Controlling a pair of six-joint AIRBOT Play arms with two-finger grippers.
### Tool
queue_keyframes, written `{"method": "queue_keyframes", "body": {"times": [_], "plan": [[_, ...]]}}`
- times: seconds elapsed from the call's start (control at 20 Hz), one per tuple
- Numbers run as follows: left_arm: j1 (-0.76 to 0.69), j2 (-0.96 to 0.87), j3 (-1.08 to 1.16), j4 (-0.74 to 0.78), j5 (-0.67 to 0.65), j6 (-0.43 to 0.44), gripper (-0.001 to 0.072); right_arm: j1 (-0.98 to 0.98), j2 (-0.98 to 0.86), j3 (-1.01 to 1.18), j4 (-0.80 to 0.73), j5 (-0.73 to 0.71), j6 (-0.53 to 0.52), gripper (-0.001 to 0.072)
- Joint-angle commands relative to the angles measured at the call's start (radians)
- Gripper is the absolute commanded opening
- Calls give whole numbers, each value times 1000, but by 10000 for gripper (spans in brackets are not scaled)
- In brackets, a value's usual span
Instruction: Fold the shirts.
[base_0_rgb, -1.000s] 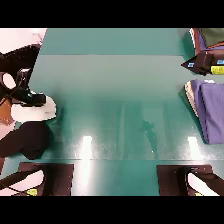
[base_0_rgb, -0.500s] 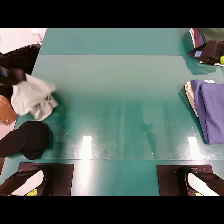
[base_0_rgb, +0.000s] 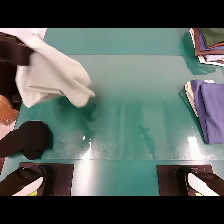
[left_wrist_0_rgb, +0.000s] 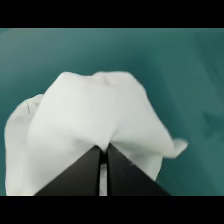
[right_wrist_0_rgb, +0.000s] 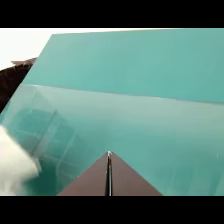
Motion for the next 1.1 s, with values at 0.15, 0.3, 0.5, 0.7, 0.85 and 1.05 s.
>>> {"method": "queue_keyframes", "body": {"times": [0.15, 0.3, 0.5, 0.7, 0.85, 1.05], "plan": [[-362, -323, 17, -97, 77, 33, 543, 0, 0, 15, -2, 14, 0, 16], [-346, -407, 17, -48, 123, 30, 613, 0, 0, 15, -2, 46, 0, 16], [-127, -401, 17, 23, 101, 13, 613, 0, 0, 15, -2, 49, 0, 16], [141, -401, -122, -185, 120, -6, 613, 0, 0, 14, -2, 48, 0, 16], [214, -402, -356, -338, 223, 62, 613, 0, 0, 14, -3, 48, 0, 16], [214, -425, -554, -430, 420, 103, 613, 0, -1, 14, -5, 49, 0, 16]]}}
